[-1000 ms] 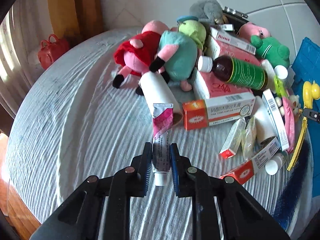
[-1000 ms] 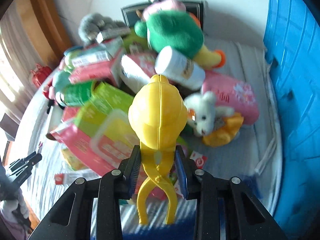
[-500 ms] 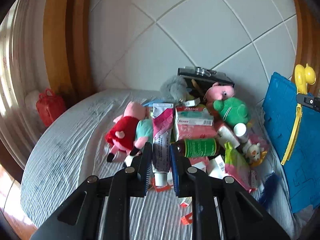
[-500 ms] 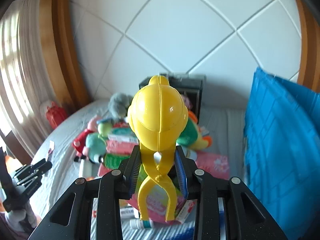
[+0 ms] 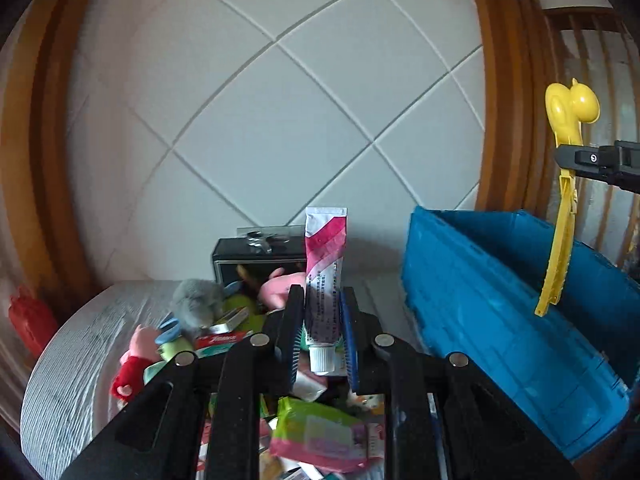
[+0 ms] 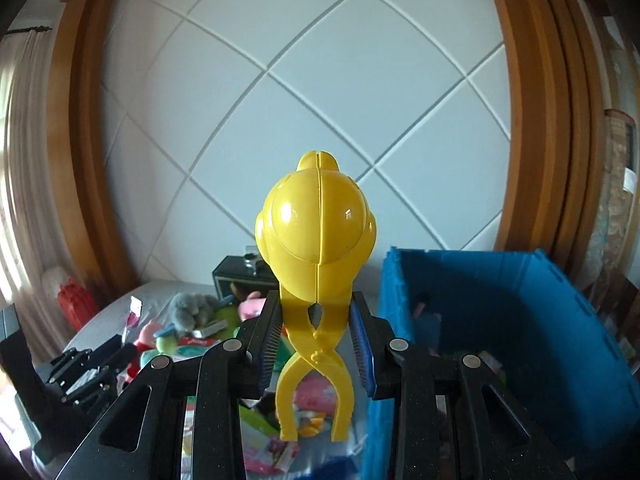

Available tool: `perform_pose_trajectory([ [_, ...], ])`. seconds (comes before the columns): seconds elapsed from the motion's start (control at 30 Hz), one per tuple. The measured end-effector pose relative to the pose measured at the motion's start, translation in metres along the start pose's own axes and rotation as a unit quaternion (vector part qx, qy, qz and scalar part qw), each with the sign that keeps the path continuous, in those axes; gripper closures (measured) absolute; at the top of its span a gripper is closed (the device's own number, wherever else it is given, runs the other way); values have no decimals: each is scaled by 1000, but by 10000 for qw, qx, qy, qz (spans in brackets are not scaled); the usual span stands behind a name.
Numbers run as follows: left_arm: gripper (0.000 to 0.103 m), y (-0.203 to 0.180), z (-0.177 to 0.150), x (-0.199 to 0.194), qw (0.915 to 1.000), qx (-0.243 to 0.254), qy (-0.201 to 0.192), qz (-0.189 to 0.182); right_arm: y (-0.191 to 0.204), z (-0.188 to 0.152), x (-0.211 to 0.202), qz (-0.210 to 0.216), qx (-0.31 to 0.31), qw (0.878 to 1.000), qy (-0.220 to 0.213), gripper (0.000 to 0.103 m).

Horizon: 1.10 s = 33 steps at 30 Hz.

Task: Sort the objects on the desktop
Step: 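Lift the ointment tube and yellow duck toy and carry them over the crate, then open both tools to drop the tube and duck toy into the crate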

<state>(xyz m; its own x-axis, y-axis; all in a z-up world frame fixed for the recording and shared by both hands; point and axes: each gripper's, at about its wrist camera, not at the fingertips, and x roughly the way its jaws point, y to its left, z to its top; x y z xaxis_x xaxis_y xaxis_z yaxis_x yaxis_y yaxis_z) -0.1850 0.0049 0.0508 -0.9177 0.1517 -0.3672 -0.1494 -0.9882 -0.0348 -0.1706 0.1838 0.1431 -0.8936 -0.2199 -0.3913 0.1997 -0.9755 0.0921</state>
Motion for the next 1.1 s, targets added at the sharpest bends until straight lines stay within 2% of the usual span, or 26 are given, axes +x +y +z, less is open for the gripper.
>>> perform_pose_trajectory([
  [0.17,85,-85,37,12,9979,336,-45,-551,-64,23,-29,-450,85,9990,9,70],
  [0.27,85,-128,56,21,9955,439,54,-840,-99,35,-42,-788,42,9968,147,70],
  [0.37,85,-173,73,38,9913,608,324,-1126,-132,40,-43,-1121,-84,9925,476,70],
  [0.5,85,-225,81,66,9838,712,828,-1422,-174,28,-23,-1436,-222,9832,1106,70],
  [0.63,85,-264,71,97,9768,751,1349,-1484,-212,-9,19,-1465,-232,9721,1816,70],
  [0.77,85,-299,55,135,9675,766,1966,-1392,-251,-40,66,-1428,-243,9577,2487,70],
  [0.87,85,-319,37,155,9559,843,2492,-1307,-275,-60,95,-1315,-188,9480,2892,70],
  [1.0,85,-330,10,179,9373,867,3210,-1046,-295,-86,126,-1260,-268,9285,3482,70],
  [1.1,85,-336,2,182,9316,976,3391,-868,-307,-113,145,-1179,-338,9099,3962,70],
])
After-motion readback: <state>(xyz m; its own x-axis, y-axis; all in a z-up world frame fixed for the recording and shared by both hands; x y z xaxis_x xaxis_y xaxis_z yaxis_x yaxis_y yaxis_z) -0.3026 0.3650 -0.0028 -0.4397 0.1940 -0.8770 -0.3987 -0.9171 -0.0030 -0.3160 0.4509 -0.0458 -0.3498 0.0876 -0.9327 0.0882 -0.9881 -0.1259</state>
